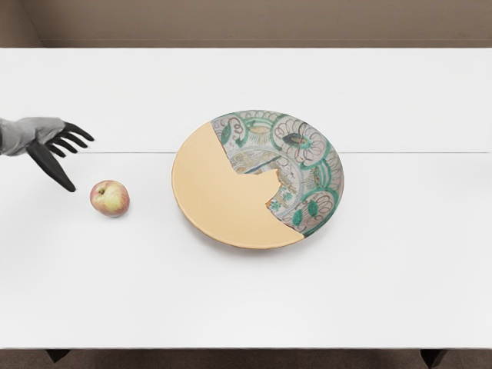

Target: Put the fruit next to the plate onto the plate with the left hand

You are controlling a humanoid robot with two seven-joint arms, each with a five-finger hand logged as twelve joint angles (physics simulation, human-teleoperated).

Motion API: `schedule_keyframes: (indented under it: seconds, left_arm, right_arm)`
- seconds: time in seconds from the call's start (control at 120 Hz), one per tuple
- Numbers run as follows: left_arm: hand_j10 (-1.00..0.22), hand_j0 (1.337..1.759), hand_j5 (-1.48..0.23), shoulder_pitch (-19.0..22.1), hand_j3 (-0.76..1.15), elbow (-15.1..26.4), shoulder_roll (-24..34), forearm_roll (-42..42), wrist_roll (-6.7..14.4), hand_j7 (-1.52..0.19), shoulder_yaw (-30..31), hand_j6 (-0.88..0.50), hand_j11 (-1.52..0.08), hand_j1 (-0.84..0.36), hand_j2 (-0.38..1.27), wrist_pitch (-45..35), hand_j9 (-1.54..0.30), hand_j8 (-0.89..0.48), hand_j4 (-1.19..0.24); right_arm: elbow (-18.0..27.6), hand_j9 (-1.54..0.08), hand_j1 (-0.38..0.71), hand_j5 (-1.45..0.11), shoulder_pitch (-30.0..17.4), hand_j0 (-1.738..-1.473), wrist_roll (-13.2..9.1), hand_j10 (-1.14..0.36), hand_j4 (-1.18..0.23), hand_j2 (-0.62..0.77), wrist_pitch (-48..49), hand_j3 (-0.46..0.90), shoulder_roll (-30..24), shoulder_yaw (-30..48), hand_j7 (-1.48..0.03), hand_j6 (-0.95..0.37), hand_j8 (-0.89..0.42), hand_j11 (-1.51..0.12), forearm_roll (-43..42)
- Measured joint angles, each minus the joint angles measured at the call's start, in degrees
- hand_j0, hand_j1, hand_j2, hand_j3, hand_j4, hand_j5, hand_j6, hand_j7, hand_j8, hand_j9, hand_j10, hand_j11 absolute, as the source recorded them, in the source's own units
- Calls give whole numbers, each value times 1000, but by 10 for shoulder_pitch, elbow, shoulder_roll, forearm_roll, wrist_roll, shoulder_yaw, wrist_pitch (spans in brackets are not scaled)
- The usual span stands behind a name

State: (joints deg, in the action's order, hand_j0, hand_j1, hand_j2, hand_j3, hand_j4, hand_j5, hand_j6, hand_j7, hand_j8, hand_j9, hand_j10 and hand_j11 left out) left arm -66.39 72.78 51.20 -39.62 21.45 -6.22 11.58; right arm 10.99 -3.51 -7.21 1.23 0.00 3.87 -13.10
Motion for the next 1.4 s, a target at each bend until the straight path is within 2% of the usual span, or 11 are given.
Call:
schedule_keyframes:
  seconds: [0.158, 0.258, 0.358, 0.633, 0.933, 0.992, 1.133, 1.275, 1.35, 1.4]
  left_arm:
    - [-282, 1658, -363, -3, 0, 99, 27, -5, 0, -363, 33, -284, -363, 17, 59, -87, -363, -284, -283]
    - [-299, 1658, -384, -3, 0, 134, 33, -7, 0, -384, 53, -300, -383, -2, 62, -120, -384, -300, -299]
    - [-312, 1658, -401, -3, 0, 152, 30, -30, 0, -401, 72, -313, -400, -17, 65, -153, -400, -313, -312]
    - [-339, 1658, -437, -1, 0, 172, 3, -95, 0, -436, 113, -341, -436, -50, 71, -198, -436, -341, -340]
    - [-373, 1658, -484, -1, 0, 175, -22, -154, 1, -484, 143, -374, -483, -89, 85, -229, -483, -374, -373]
    - [-374, 1656, -500, -1, 0, 174, -34, -160, 2, -499, 150, -374, -496, -70, 9, -234, -497, -374, -372]
    - [-387, 1657, -508, -1, 0, 173, -38, -165, 2, -507, 159, -387, -506, -97, 47, -239, -506, -387, -386]
    - [-457, 1657, -593, -1, 0, 173, -38, -167, 4, -594, 166, -440, -594, -183, 80, -238, -594, -446, -457]
    - [-505, 1656, -666, -1, 0, 173, -37, -167, 6, -674, 168, -393, -675, -221, 144, -235, -674, -401, -527]
    - [-539, 1655, -724, -2, 0, 173, -36, -168, 6, -731, 170, -346, -736, -255, 203, -234, -734, -377, -482]
  right_arm:
    - [0, -43, -310, -43, 0, -1658, 0, -33, -33, -7, 0, 0, 0, 0, -43, -33, -33, -43, 0]
    - [0, -43, -310, -43, 0, -1658, 0, -33, -33, -7, 0, 0, 0, 0, -43, -33, -33, -43, 0]
    - [0, -43, -310, -43, 0, -1658, 0, -33, -33, -7, 0, 0, 0, 0, -43, -33, -33, -43, 0]
    - [0, -43, -310, -43, 0, -1658, 0, -33, -33, -7, 0, 0, 0, 0, -43, -33, -33, -43, 0]
    - [0, -43, -310, -43, 0, -1658, 0, -33, -33, -7, 0, 0, 0, 0, -43, -33, -33, -43, 0]
    - [0, -43, -310, -43, 0, -1658, 0, -33, -33, -7, 0, 0, 0, 0, -43, -33, -33, -43, 0]
    - [0, -43, -310, -43, 0, -1658, 0, -33, -33, -7, 0, 0, 0, 0, -43, -33, -33, -43, 0]
    - [0, -43, -310, -43, 0, -1658, 0, -33, -33, -7, 0, 0, 0, 0, -43, -33, -33, -43, 0]
    - [0, -43, -310, -43, 0, -1658, 0, -33, -33, -7, 0, 0, 0, 0, -43, -33, -33, -43, 0]
    - [0, -43, -310, -43, 0, -1658, 0, -33, -33, -7, 0, 0, 0, 0, -43, -33, -33, -43, 0]
